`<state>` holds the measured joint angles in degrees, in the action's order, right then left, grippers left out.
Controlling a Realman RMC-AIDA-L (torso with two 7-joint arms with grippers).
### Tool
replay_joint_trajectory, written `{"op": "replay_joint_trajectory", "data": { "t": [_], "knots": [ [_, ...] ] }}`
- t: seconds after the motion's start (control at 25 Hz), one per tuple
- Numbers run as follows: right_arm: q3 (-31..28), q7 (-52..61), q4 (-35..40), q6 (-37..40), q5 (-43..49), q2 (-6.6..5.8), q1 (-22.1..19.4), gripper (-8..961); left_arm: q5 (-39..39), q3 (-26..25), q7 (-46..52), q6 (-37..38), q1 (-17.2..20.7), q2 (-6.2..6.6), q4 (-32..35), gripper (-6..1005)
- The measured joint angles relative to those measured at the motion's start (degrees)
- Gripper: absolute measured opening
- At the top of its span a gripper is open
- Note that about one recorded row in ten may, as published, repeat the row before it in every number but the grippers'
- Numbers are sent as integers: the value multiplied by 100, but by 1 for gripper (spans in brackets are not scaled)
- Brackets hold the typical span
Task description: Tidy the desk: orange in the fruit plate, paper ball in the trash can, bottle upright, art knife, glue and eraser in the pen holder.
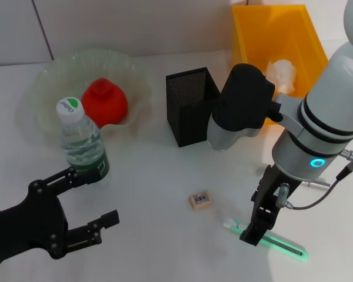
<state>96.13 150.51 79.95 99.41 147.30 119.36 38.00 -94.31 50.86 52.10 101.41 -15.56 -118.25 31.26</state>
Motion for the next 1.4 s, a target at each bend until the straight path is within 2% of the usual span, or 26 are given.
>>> {"op": "replay_joint_trajectory", "data": {
  "t": [1.12,1.36,1.4],
  "knots": [
    [340,-140,-541,-482,-54,15,25,723,-3,47,33,45,27,-5,3,786],
    [350,-141,-515,-528,-124,22,-12,506,-7,78,47,46,27,-5,3,786],
    [351,-140,-515,-541,-131,23,-15,506,-8,87,50,46,27,-5,3,786]
  ]
}}
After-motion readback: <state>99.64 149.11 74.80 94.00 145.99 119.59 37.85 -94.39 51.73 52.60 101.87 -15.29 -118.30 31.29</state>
